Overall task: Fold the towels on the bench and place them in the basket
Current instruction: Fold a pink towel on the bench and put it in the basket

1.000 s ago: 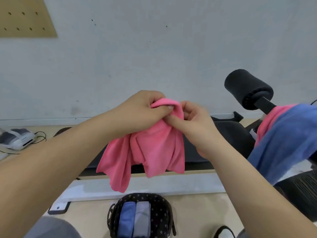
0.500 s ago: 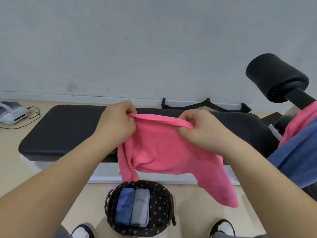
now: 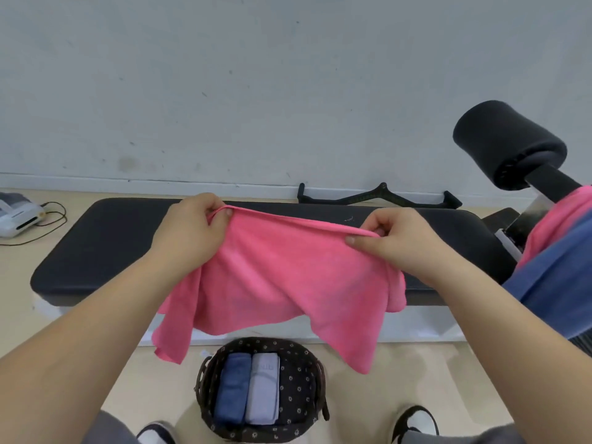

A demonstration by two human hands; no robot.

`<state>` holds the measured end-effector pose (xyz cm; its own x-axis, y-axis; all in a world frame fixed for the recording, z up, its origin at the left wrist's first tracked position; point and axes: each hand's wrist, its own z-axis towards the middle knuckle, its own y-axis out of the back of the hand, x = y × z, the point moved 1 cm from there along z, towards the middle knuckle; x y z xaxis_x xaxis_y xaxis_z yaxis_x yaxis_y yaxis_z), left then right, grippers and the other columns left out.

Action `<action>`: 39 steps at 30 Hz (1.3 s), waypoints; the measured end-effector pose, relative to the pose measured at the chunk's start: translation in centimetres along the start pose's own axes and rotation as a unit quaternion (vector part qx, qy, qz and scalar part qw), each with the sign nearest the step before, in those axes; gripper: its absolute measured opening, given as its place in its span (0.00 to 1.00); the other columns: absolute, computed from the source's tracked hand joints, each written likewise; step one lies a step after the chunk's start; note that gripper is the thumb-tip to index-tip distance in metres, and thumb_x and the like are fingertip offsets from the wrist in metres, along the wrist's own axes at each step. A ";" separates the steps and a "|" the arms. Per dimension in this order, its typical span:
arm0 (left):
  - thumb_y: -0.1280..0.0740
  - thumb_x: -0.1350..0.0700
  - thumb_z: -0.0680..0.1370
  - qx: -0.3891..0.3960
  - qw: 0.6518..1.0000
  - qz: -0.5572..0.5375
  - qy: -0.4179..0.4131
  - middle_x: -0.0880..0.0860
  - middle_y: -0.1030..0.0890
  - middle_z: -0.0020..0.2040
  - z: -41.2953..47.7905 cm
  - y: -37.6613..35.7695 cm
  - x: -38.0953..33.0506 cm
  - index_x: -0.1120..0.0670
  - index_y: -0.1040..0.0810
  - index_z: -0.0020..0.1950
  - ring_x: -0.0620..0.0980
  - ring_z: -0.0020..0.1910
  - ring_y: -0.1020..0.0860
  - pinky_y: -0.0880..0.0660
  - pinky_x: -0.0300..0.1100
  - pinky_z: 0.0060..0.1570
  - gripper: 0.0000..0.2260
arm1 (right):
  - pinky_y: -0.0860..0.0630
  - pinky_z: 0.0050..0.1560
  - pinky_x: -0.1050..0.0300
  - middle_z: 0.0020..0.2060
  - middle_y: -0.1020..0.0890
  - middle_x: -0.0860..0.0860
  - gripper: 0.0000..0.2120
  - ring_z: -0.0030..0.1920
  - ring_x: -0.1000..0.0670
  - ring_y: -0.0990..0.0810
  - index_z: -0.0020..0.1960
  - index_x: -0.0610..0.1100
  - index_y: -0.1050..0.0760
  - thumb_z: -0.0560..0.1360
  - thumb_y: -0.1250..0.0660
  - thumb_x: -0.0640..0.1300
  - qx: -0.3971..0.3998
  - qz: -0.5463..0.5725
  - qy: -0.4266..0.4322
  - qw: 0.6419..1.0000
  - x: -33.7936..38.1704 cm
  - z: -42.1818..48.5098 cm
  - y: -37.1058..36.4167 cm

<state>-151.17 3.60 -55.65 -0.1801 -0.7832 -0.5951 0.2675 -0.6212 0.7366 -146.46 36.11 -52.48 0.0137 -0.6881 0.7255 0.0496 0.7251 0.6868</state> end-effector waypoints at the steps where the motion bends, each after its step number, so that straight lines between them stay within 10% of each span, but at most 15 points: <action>1: 0.34 0.52 0.81 0.006 1.000 0.016 -0.005 0.47 0.18 0.42 -0.1 0.3 0.2 0.49 0.18 0.48 0.52 0.45 0.21 0.22 0.50 0.47 0.06 | 0.26 0.37 0.60 0.31 0.21 0.55 0.06 0.33 0.56 0.25 0.39 0.46 0.19 0.71 0.22 0.44 0.004 0.000 -0.014 1.000 -0.3 -0.1 0.4; 8: 0.37 0.64 0.73 0.079 0.993 0.089 0.008 0.47 0.19 0.42 -1.8 1.4 1.3 0.50 0.20 0.45 0.53 0.43 0.21 0.22 0.49 0.44 0.11 | 0.27 0.34 0.52 0.36 0.20 0.50 0.08 0.38 0.45 0.23 0.38 0.48 0.28 0.67 0.38 0.35 -0.062 -0.166 -0.115 0.977 -2.8 -1.4 2.2; 15: 0.37 0.63 0.70 0.079 0.965 0.222 0.113 0.48 0.21 0.45 -2.7 3.3 3.6 0.46 0.21 0.41 0.54 0.44 0.23 0.25 0.46 0.40 0.12 | 0.16 0.35 0.46 0.37 0.20 0.44 0.13 0.34 0.41 0.17 0.38 0.41 0.25 0.68 0.45 0.27 -0.233 0.001 -0.163 0.959 -4.4 -2.6 4.1; 22: 0.37 0.63 0.72 -0.008 0.981 0.146 0.125 0.50 0.19 0.47 -1.9 3.8 4.0 0.45 0.17 0.43 0.57 0.47 0.23 0.26 0.49 0.43 0.14 | 0.18 0.44 0.54 0.44 0.16 0.52 0.14 0.48 0.48 0.17 0.44 0.46 0.17 0.72 0.38 0.32 -0.293 0.159 -0.175 0.926 -5.2 -1.7 2.6; 28: 0.36 0.71 0.74 -0.053 0.939 -0.240 0.240 0.52 0.16 0.48 0.6 1.4 3.7 0.54 0.15 0.42 0.55 0.50 0.17 0.17 0.50 0.51 0.14 | 0.22 0.56 0.49 0.42 0.15 0.56 0.10 0.50 0.48 0.19 0.45 0.52 0.18 0.75 0.37 0.45 -0.277 0.050 -0.139 0.949 -5.1 2.0 -1.0; 39: 0.38 0.66 0.77 -0.072 0.983 -0.049 0.164 0.55 0.15 0.57 5.6 -2.6 6.8 0.59 0.14 0.56 0.55 0.59 0.20 0.29 0.43 0.60 0.15 | 0.29 0.66 0.41 0.53 0.15 0.49 0.15 0.60 0.40 0.22 0.59 0.53 0.17 0.78 0.38 0.49 -0.257 -0.087 -0.210 0.939 -8.3 10.7 -1.0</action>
<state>-158.37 -0.31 -59.83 0.0965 -0.6542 -0.7501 0.4000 -0.6646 0.6311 -157.28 41.39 -58.66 -0.4289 -0.6454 0.6321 0.4915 0.4204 0.7627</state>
